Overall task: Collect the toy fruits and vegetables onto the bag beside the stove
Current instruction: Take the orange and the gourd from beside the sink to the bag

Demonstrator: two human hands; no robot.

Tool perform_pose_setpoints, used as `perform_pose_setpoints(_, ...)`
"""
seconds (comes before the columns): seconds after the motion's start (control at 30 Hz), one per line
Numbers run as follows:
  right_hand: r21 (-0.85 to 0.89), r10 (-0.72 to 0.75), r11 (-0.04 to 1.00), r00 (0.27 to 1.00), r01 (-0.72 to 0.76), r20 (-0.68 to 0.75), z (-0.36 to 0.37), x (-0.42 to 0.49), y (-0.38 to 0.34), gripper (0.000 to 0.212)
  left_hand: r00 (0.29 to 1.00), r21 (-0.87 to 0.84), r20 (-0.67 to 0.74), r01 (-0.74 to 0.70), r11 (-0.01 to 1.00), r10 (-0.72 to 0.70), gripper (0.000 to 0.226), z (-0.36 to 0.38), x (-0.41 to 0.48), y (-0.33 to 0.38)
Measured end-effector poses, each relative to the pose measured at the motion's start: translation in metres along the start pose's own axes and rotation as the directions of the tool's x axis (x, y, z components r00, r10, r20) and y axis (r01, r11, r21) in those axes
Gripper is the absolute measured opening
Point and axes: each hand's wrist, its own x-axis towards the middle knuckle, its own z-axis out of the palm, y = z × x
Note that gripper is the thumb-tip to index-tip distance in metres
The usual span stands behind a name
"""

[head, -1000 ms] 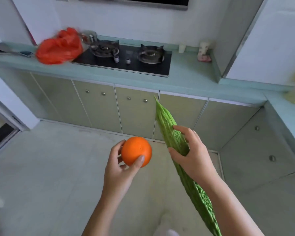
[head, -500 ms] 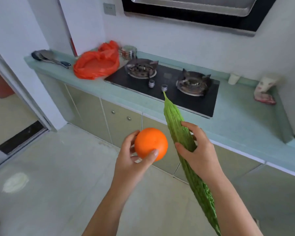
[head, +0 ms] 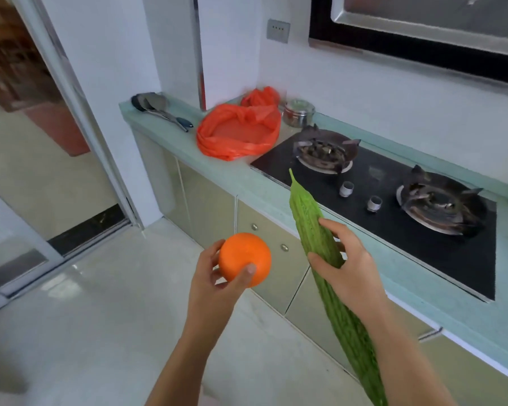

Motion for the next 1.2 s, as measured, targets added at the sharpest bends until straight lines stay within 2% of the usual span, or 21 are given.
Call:
perform_pose_setpoints(0.17, -0.050, -0.054, 0.997, 0.998, 0.055, 0.036, 0.059, 0.089, -0.049, 0.053, 1.000, 0.002, 0.011, -0.020, 1.000, 0.020, 0.069, -0.045, 0.098, 0.014)
perform_pose_setpoints(0.3, -0.038, -0.094, 0.995, 0.994, 0.096, 0.059, 0.113, 0.152, -0.077, 0.054, 0.999, 0.011, -0.016, -0.036, 0.999, 0.036, 0.072, -0.080, 0.160, 0.016)
perform_pose_setpoints(0.43, -0.047, -0.094, 0.994, 0.983, 0.102, 0.158, 0.157, 0.188, -0.083, 0.055, 0.999, 0.020, -0.035, 0.012, 1.000, -0.011, 0.070, -0.093, 0.199, 0.004)
perform_pose_setpoints(0.6, -0.047, -0.037, 0.998, 0.983, 0.046, 0.182, 0.179, 0.239, -0.070, 0.054, 0.998, 0.042, -0.011, 0.064, 0.997, -0.063, 0.071, -0.091, 0.253, -0.002)
perform_pose_setpoints(0.9, 0.064, -0.097, 0.994, 0.990, 0.090, 0.107, 0.216, 0.391, -0.050, 0.057, 0.999, 0.061, 0.039, 0.033, 0.998, -0.036, 0.057, -0.062, 0.398, 0.018)
perform_pose_setpoints(1.13, 0.042, 0.010, 0.999, 0.999, -0.008, -0.039, 0.185, 0.505, -0.007, 0.056, 0.982, 0.125, 0.144, -0.137, 0.983, 0.119, 0.064, 0.000, 0.518, 0.034)
perform_pose_setpoints(1.2, 0.029, 0.040, 0.999, 0.998, -0.039, -0.052, 0.188, 0.524, 0.002, 0.056, 0.981, 0.113, 0.178, -0.104, 0.988, 0.082, 0.066, 0.014, 0.538, 0.023)
